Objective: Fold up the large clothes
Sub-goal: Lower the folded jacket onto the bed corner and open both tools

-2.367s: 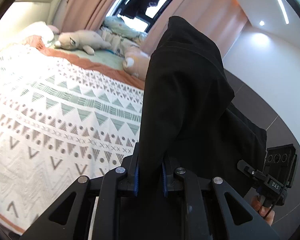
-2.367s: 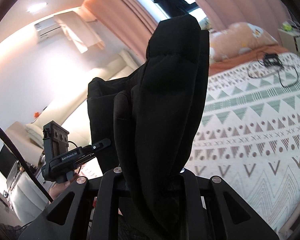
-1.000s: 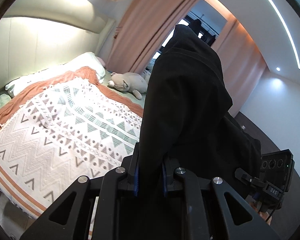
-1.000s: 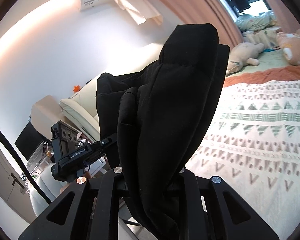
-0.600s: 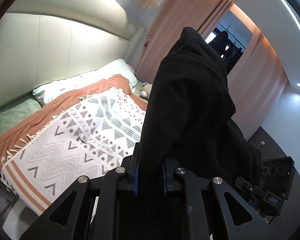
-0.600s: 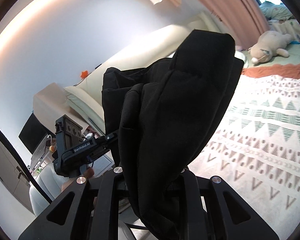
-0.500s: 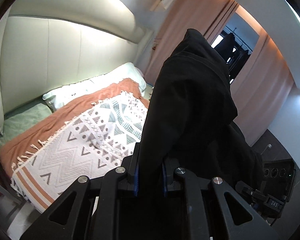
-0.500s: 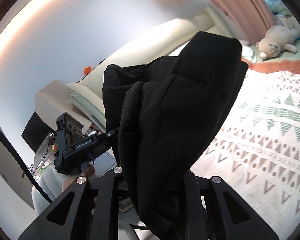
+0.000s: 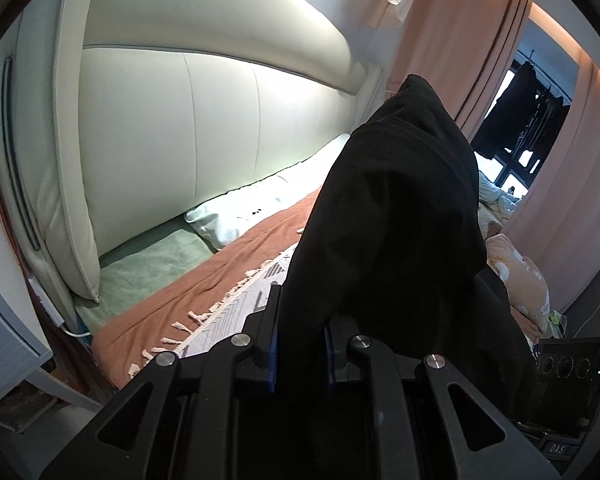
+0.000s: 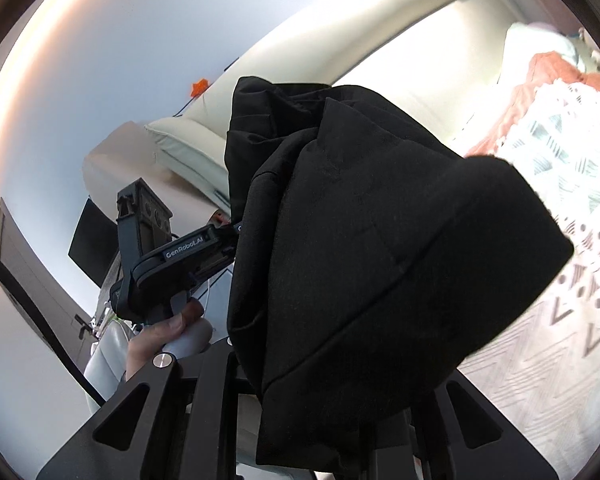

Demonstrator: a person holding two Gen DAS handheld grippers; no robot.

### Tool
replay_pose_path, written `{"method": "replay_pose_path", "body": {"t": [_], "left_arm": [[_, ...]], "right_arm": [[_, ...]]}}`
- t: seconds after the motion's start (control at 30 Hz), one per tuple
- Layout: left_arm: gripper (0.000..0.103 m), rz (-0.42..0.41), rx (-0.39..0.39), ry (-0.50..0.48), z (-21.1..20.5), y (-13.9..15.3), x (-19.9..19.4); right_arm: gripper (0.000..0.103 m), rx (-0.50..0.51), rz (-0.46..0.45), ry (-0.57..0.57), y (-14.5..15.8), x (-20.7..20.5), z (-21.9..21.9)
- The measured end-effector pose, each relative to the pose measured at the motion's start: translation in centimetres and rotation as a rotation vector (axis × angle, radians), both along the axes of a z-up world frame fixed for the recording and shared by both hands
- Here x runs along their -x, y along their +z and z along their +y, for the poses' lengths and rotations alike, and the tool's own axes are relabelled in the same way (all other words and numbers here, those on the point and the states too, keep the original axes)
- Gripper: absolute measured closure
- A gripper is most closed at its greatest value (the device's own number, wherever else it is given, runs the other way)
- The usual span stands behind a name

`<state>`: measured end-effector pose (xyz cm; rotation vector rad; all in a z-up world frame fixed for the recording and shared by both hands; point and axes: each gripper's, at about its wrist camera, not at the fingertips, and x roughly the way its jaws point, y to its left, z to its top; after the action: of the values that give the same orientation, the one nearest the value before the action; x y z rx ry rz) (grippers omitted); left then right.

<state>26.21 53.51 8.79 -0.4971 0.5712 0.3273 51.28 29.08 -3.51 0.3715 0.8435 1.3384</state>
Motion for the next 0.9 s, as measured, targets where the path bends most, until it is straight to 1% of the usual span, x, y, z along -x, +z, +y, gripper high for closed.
{"method": "replay_pose_path", "body": {"t": [0.1, 0.23, 0.37, 0.53, 0.57, 0.63, 0.7, 0.73, 0.77, 0.87, 0.9], "left_arm": [[0.085, 0.038, -0.014, 0.016, 1.3, -0.9, -1.1], [0.085, 0.13, -0.051, 0.016, 2.3, -3.5, -4.0], [0.085, 0.187, -0.049, 0.024, 3.3, -6.1, -7.0], [0.084, 0.272, -0.092, 0.035, 3.3, -8.9, -11.0], [0.084, 0.299, -0.112, 0.038, 3.1, -9.6, -12.0], [0.08, 0.353, -0.151, 0.038, 2.9, -10.7, -13.6], [0.077, 0.401, -0.163, 0.033, 2.8, -11.7, -14.8], [0.072, 0.42, -0.175, 0.034, 2.9, -12.2, -15.2], [0.07, 0.432, -0.188, 0.038, 3.0, -12.5, -15.5], [0.061, 0.464, -0.258, 0.09, 3.4, -12.8, -15.3], [0.053, 0.468, -0.261, 0.104, 3.6, -12.8, -15.0]], "right_arm": [[0.088, -0.011, 0.055, 0.03, -1.4, -0.6, 0.6], [0.088, 0.016, 0.122, 0.064, -3.9, -1.6, 1.1], [0.088, 0.022, 0.196, 0.053, -6.5, -4.0, 1.0], [0.088, 0.042, 0.241, 0.017, -8.7, -7.1, -0.7], [0.088, 0.043, 0.248, 0.011, -9.0, -7.8, -0.2], [0.088, 0.044, 0.26, -0.004, -9.7, -8.3, -0.6], [0.089, 0.061, 0.262, -0.027, -10.3, -9.1, -1.4], [0.089, 0.082, 0.258, -0.045, -10.6, -9.5, -1.9], [0.089, 0.1, 0.255, -0.061, -10.9, -9.8, -2.3], [0.089, 0.146, 0.269, -0.105, -12.0, -10.8, -3.1], [0.089, 0.165, 0.275, -0.124, -12.5, -11.2, -3.3]]}}
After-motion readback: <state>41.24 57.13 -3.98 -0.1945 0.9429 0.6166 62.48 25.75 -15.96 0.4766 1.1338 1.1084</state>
